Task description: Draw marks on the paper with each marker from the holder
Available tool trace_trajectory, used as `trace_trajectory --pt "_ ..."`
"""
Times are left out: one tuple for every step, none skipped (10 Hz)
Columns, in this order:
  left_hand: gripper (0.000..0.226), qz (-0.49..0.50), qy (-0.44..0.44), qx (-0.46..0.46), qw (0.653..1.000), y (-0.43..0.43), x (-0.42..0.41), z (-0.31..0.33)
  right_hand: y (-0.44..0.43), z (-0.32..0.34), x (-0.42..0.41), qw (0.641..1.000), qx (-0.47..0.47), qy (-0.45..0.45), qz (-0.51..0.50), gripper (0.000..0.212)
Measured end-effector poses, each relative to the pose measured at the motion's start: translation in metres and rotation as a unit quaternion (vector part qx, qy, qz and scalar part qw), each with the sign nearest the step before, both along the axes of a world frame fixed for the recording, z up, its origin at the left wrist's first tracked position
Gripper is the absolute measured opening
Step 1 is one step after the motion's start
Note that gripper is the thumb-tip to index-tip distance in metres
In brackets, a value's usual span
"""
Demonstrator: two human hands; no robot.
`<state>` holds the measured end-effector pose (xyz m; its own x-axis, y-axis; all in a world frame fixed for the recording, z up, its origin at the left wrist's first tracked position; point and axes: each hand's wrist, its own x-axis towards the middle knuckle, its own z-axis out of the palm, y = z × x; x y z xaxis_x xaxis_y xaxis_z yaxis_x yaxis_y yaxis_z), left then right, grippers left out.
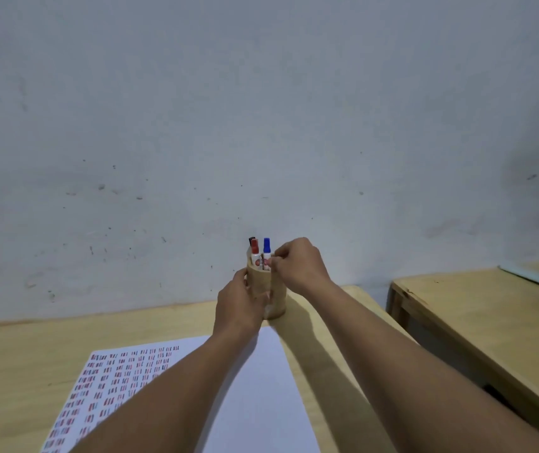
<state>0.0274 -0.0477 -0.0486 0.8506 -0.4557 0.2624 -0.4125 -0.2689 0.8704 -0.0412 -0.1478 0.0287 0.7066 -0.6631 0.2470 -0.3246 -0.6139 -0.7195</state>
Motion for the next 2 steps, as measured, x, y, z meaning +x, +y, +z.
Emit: trace_trajectory --pt "0.041 0.009 0.004 0.004 1.000 0.004 -0.004 0.006 0.007 0.006 -0.010 1.000 0.022 -0.021 -0.005 0.036" --pt "0.054 0.034 0.003 -0.009 0.999 0.016 -0.017 0.018 0.015 0.018 -0.024 0.997 0.039 -0.060 -0.007 0.043"
